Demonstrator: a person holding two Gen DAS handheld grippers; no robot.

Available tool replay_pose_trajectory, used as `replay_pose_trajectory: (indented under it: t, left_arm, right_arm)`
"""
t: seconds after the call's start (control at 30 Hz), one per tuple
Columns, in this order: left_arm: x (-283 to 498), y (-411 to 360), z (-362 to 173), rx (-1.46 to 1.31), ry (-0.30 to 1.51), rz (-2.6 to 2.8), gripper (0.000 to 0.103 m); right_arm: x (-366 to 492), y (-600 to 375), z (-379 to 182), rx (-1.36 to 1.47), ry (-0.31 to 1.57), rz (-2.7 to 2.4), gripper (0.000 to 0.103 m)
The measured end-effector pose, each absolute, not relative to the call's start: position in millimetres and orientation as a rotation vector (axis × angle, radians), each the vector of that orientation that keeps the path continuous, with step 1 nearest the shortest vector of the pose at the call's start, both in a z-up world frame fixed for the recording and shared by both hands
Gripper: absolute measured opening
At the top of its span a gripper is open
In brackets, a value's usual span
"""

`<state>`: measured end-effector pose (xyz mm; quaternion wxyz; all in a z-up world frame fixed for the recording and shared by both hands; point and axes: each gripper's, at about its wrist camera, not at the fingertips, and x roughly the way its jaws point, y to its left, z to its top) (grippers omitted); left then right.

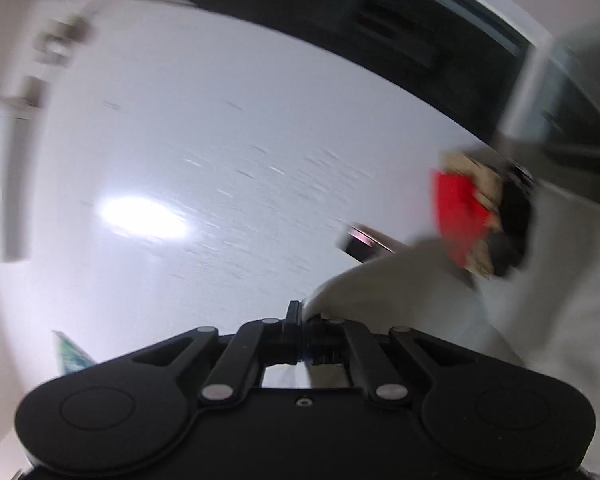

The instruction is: Fold clothes

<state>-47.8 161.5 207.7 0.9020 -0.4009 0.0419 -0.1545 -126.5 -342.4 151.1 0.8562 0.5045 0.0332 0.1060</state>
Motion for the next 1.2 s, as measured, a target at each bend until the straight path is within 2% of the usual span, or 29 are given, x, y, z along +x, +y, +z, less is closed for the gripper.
replay_pose_trajectory:
  t: [0.2, 0.3, 0.4, 0.5, 0.57, 0.67, 0.77, 0.83, 0.93, 1.0, 1.2]
  left_arm:
    - [-70.8, 158.8, 246.0, -0.781, -0.009, -0.338, 0.0]
    - [-35.9, 149.7, 239.7, -0.716, 0.061, -0.27, 0.0]
    - [33.2, 140.9, 206.0, -0.658, 0.255, -0.167, 0.0]
    - [119.0, 130.8, 163.3, -0.617, 0.494, -0.064, 0.0]
    - [159.6, 129.4, 149.0, -0.606, 0.544, -0.016, 0.0]
    - [172.5, 116.9, 193.4, -0.515, 0.387, -0.037, 0.0]
    - [157.2, 114.2, 245.0, -0.481, 0.214, -0.099, 0.0]
    - [143.1, 116.8, 253.9, -0.471, 0.164, -0.115, 0.0]
    - [132.4, 122.5, 229.0, -0.486, 0.164, -0.129, 0.0]
    - [131.1, 125.1, 191.3, -0.494, 0.216, -0.116, 0.0]
    - [118.0, 139.0, 13.9, -0.572, 0.497, -0.002, 0.0]
  right_arm:
    - [-164.1, -338.6, 194.2, 0.985, -0.038, 0.294, 0.002]
    - [-152.9, -334.5, 198.9, 0.955, -0.036, 0.272, 0.002]
    - [-92.7, -332.4, 169.1, 0.944, 0.092, 0.203, 0.002]
    - [-9.6, -325.0, 122.6, 0.924, 0.326, 0.092, 0.002]
    - [49.5, -317.3, 94.7, 0.883, 0.453, 0.008, 0.002]
    - [101.2, -305.5, 100.6, 0.863, 0.483, -0.008, 0.002]
    - [95.6, -305.3, 161.3, 0.809, 0.315, 0.046, 0.002]
    - [80.9, -311.8, 185.4, 0.783, 0.226, 0.069, 0.002]
    - [61.6, -322.2, 182.2, 0.762, 0.202, 0.08, 0.002]
    - [58.2, -327.2, 156.4, 0.758, 0.27, 0.078, 0.002]
    - [72.1, -326.9, 14.7, 0.844, 0.584, 0.015, 0.002]
